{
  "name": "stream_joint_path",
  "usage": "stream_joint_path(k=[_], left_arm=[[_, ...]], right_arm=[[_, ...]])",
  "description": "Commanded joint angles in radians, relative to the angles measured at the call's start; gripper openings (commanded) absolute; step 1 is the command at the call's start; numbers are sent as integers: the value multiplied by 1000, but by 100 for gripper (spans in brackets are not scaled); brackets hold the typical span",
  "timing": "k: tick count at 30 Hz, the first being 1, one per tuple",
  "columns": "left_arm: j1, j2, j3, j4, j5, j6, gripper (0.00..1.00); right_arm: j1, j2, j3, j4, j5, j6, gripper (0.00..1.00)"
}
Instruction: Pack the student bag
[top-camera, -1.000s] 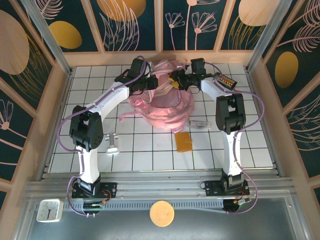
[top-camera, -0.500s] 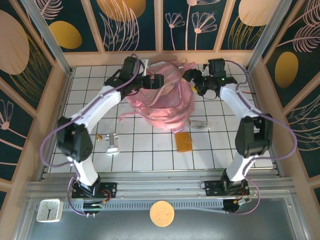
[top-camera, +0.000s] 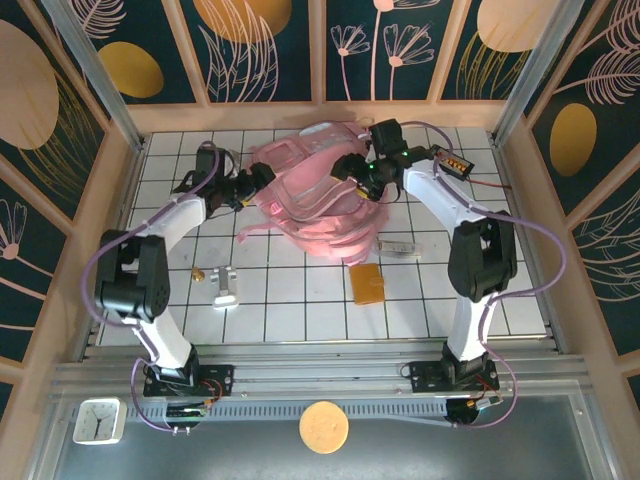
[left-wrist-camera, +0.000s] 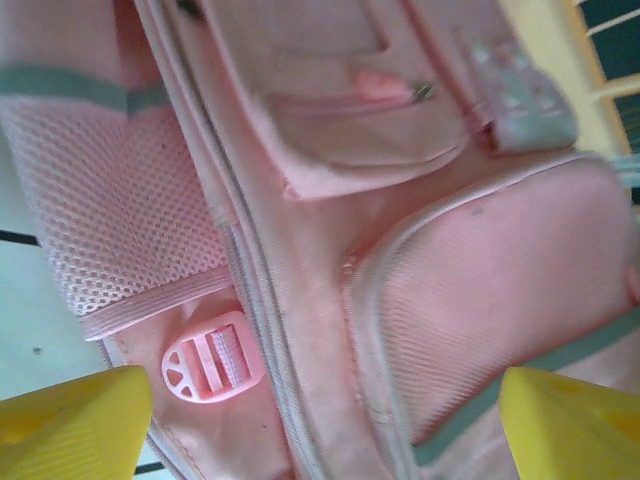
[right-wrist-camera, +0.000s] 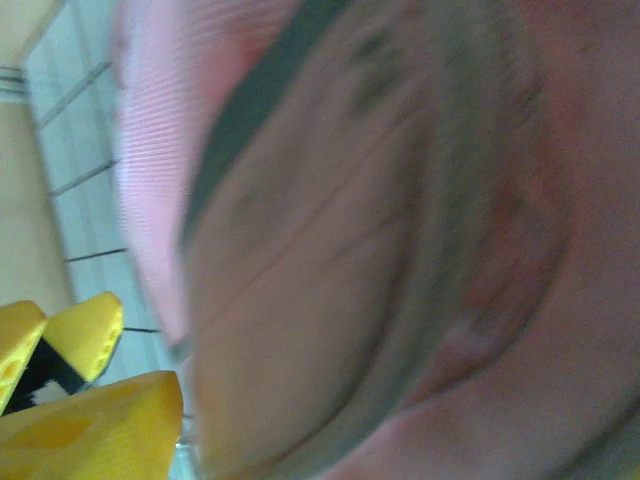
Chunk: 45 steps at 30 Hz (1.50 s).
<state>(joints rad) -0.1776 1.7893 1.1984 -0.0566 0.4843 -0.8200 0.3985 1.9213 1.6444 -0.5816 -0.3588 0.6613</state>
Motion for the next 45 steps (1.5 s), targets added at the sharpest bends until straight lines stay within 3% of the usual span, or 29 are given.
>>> stream_joint_path(k=[1, 4, 13, 17, 19, 22, 24, 28, 31, 33, 38, 39, 45], left_arm=[[7, 67, 47, 78, 104, -78, 85], [7, 121, 63, 89, 114, -88, 82], [7, 246, 161, 120, 123, -126, 68], [6, 283, 176, 136, 126, -142, 59], [6, 296, 172, 146, 125, -147, 53], [5, 319, 161, 167, 133, -164, 34], [3, 330, 155, 180, 140, -172, 28], [1, 335, 156, 189, 153, -181, 0], [0, 300, 145, 210, 164, -213, 0], [0, 255, 127, 250, 165, -259, 0], [-4, 129, 42, 402, 99, -448, 0], [-8, 109, 14, 450, 77, -500, 0], [-37, 50, -97, 676, -21, -759, 0]], right_arm=[[-23, 34, 17, -40, 62, -23, 65], [-46, 27, -24, -6, 36, -13, 45], [-78, 30, -49, 9, -6, -20, 29], [-90, 39, -51, 6, -18, -25, 27], [-99, 43, -49, 5, -20, -31, 25], [-115, 59, -48, 5, -25, -47, 20], [-128, 78, -41, 19, -47, -62, 19], [-150, 147, 51, 8, -86, -120, 17], [-167, 202, 157, -27, -95, -155, 18], [-181, 228, 223, -52, -102, -175, 29], [-189, 149, 281, -122, -17, -209, 91], [-188, 103, 252, -124, 17, -207, 99], [-98, -188, 45, -132, 128, -141, 99]])
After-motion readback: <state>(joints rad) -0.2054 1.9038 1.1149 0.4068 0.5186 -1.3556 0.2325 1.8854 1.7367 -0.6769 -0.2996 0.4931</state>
